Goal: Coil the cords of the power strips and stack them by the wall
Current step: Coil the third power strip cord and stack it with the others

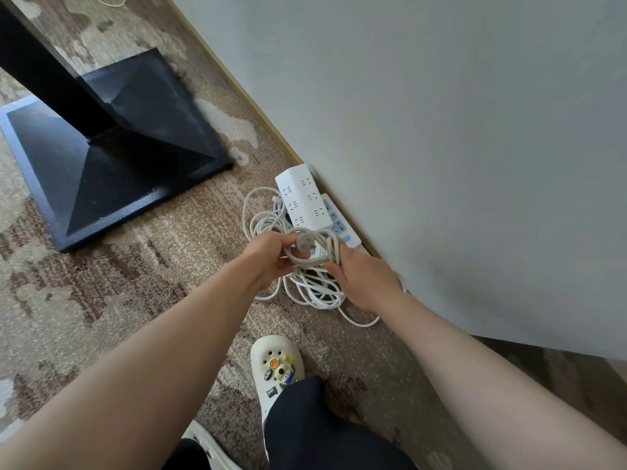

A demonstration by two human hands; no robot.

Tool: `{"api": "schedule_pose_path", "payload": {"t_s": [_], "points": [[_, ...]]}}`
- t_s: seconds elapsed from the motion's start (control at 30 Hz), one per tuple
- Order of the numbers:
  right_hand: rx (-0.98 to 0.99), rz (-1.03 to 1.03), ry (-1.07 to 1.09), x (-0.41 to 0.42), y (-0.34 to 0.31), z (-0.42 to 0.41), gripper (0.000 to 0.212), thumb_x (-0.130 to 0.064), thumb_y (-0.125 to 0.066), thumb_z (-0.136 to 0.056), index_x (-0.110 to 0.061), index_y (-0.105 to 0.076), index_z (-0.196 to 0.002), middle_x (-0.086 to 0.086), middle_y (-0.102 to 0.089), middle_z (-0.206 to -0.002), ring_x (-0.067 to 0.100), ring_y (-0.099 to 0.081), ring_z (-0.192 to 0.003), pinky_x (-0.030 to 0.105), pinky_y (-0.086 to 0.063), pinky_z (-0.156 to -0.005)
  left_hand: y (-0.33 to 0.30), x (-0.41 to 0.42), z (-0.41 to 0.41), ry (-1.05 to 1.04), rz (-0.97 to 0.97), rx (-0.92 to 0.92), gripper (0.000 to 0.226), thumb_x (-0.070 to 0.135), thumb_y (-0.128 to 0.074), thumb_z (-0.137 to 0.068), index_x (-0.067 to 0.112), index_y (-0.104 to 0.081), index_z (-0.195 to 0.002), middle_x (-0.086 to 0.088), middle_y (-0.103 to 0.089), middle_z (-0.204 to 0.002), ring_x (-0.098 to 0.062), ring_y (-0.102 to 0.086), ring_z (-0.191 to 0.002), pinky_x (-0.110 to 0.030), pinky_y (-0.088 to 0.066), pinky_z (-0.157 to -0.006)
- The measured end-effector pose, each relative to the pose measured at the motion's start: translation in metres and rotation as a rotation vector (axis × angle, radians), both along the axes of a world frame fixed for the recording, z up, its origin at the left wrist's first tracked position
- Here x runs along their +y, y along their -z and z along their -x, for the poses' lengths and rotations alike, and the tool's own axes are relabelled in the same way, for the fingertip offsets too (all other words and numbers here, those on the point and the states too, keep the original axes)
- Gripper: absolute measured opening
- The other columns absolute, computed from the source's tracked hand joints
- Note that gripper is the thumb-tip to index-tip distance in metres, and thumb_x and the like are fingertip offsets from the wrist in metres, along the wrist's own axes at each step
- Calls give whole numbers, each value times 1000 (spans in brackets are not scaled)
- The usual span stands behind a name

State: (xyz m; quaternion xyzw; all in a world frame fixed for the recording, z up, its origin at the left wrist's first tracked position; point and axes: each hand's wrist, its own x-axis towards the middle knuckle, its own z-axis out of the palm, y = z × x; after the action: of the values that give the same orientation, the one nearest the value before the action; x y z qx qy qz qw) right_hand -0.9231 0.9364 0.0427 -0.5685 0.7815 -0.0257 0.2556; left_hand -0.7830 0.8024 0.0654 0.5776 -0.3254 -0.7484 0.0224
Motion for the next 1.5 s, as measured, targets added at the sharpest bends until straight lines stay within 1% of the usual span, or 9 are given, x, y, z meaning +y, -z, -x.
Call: {"api": "schedule_pose_path", "payload": {"t_s": [0.27, 0.37, 0.5, 0.6, 0.7, 0.8, 1.03, 1.2, 1.5], "points": [[13, -13, 52, -5, 0, 0, 47, -49, -29, -104, -22, -36, -142, -12, -50, -77, 15, -51, -67, 33, -40, -58, -10, 6, -7, 173, 217, 177, 28, -4, -61, -84, 11, -62, -108, -10, -67, -98, -27, -64, -91, -47, -54, -92], [5, -23, 43, -10, -1, 0, 38, -49, -32, -103, -24, -44, -129, -14, -50, -74, 17, -54, -68, 34, -40, -59, -10, 12, -7, 340, 607, -1, 48, 0, -73, -75, 21, -54, -114, -4, -63, -100, -20, -65, -88, -37, -58, -82], [-26, -21, 32, -12, -3, 1, 33, -49, -32, -103, -27, -44, -126, -15, -47, -70, 17, -54, -68, 33, -38, -59, -10, 12, -7, 429, 938, -112, 50, 15, -69, -82, 37, -46, -120, 2, -66, -75, -1, -56, -51, -19, -47, -45], [-20, -38, 31, -11, -6, 1, 34, -50, -31, -103, -27, -45, -125, -11, -56, -77, 20, -60, -73, 34, -42, -61, -13, 6, -7, 643, 1130, -219, 35, 27, -65, -87, 36, -51, -118, 5, -69, -79, -10, -61, -59, -33, -55, -52], [-21, -59, 18, -6, -7, 0, 40, -50, -30, -103, -25, -46, -128, -1, -66, -92, 23, -62, -79, 35, -43, -64, -14, -7, -10, 995, 1462, -368, 32, 47, -60, -89, 31, -59, -116, 6, -68, -82, -15, -61, -63, -27, -47, -50], [-17, -54, 25, -3, -7, 0, 40, -50, -31, -102, -24, -48, -127, -3, -64, -90, 22, -59, -76, 35, -41, -64, -15, -18, -10, 1123, 1598, -298, 35, 52, -59, -89, 25, -66, -111, 4, -64, -113, -17, -65, -79, -27, -43, -54], [-150, -29, 70, 8, -11, 9, 32, -50, -34, -102, -26, -44, -121, -7, -60, -87, 14, -58, -74, 37, -49, -64, -28, -14, -11, 988, 1378, -121, 38, 49, -49, -94, 19, -56, -115, 6, -61, -105, -17, -62, -83, -33, -49, -65], [-215, 67, 55, 28, -14, 18, 26, -53, -41, -100, -32, -47, -115, -14, -58, -80, 6, -56, -71, 27, -38, -56, -34, -11, -25, 798, 1085, -43, 30, 44, -54, -91, 18, -61, -105, 7, -65, -87, -7, -62, -78, -33, -56, -71], [-336, 105, 180, 19, 0, -14, 26, -34, -36, -106, -24, -49, -85, -6, -51, -75, 12, -48, -64, 32, -34, -57, 1, -2, -14, 356, 551, -12, 24, 22, -51, -99, 20, -50, -123, -1, -56, -123, -21, -61, -105, -44, -58, -84]]}}
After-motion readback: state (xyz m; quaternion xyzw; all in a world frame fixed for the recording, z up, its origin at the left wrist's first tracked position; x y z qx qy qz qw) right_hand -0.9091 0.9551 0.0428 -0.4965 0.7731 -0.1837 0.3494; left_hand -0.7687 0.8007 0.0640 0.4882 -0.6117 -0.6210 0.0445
